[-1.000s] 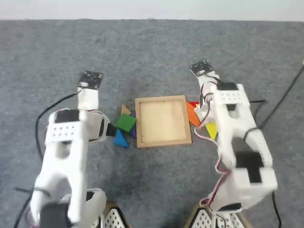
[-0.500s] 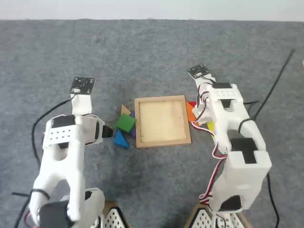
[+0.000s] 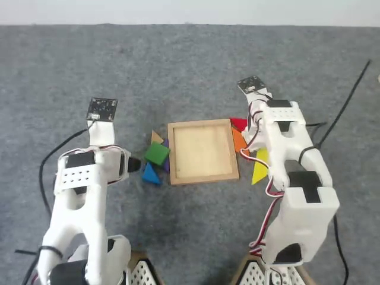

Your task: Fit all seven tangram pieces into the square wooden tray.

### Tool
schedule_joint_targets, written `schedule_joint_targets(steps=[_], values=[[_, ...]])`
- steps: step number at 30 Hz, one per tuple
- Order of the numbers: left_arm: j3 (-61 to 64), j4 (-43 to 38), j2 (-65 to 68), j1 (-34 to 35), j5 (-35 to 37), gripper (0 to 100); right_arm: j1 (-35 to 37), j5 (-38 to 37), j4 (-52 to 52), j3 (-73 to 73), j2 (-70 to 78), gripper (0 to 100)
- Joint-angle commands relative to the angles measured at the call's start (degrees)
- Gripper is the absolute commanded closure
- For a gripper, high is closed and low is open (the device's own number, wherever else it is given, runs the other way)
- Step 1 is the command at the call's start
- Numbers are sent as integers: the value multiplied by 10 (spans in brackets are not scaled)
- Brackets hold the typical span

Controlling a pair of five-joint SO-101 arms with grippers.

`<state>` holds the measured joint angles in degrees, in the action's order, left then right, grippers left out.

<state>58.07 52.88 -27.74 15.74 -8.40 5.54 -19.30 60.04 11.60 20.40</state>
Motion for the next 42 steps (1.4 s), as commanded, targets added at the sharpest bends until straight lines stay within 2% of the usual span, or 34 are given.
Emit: schedule_joint_targets(steps=[1,5,10,13,18,24,30,36,42], values=[[-4,-14,-22,3,5,706,-29,39,13,-6,-65,922],[-4,-15,-22,3,5,706,-57,69,36,31,-171,902],[-4,-16,-22,3,5,706,-41,115,51,145,-312,838],[-4,-14,-22,3,5,706,-34,134,38,213,-346,794],[-4,-12,-22,3,5,706,-34,137,-14,277,-324,747],[-3,-12,-22,3,5,706,-31,171,-29,244,-204,700],[-3,-12,-22,3,5,706,-15,170,10,178,-118,699],[-3,-13,-22,3,5,706,48,169,30,183,-116,700],[-3,-15,-22,3,5,706,59,173,31,185,-114,720]])
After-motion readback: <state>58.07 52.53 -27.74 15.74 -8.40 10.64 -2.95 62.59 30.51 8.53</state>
